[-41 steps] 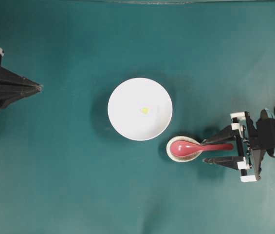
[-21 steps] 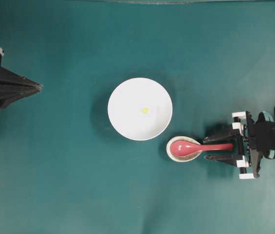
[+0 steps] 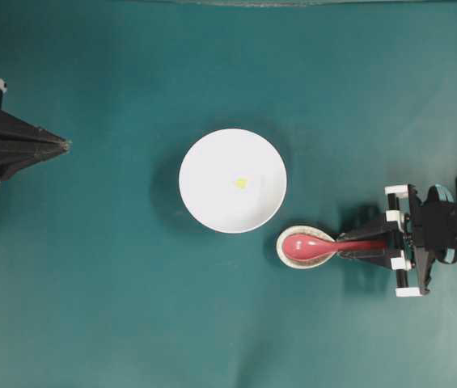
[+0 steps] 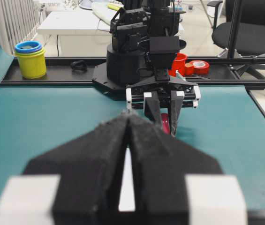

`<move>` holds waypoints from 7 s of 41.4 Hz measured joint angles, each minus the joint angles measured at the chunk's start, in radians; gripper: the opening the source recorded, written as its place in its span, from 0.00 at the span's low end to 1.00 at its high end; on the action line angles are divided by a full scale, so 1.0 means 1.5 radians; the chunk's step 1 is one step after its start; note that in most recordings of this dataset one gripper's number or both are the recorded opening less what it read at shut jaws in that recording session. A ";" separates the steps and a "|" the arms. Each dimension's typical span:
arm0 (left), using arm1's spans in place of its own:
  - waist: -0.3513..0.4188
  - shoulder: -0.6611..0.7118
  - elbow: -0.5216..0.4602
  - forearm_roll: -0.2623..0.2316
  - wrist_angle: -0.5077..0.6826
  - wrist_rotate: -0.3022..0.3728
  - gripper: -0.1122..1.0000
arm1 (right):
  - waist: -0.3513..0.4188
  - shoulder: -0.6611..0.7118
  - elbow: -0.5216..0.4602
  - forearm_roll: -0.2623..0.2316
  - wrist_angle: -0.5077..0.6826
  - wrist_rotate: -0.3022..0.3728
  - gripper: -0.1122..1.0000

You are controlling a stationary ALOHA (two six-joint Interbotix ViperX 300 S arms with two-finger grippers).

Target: Scoop the yellow hexagonal prism block from the bowl with a spoon using the right arm.

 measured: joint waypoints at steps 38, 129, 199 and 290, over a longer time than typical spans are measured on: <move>0.000 0.000 0.000 0.000 0.012 0.000 0.10 | -0.071 -0.352 -0.062 0.001 0.349 -0.132 0.31; 0.000 -0.001 0.000 0.001 0.026 0.010 0.10 | -0.437 -0.092 -0.638 -0.213 1.362 -0.116 0.31; 0.000 -0.003 0.000 0.001 0.027 0.010 0.10 | -0.427 -0.072 -0.638 -0.205 1.131 -0.118 0.31; 0.000 -0.005 0.000 0.001 0.027 0.010 0.10 | -0.410 -0.152 -0.619 -0.185 1.339 -0.028 0.31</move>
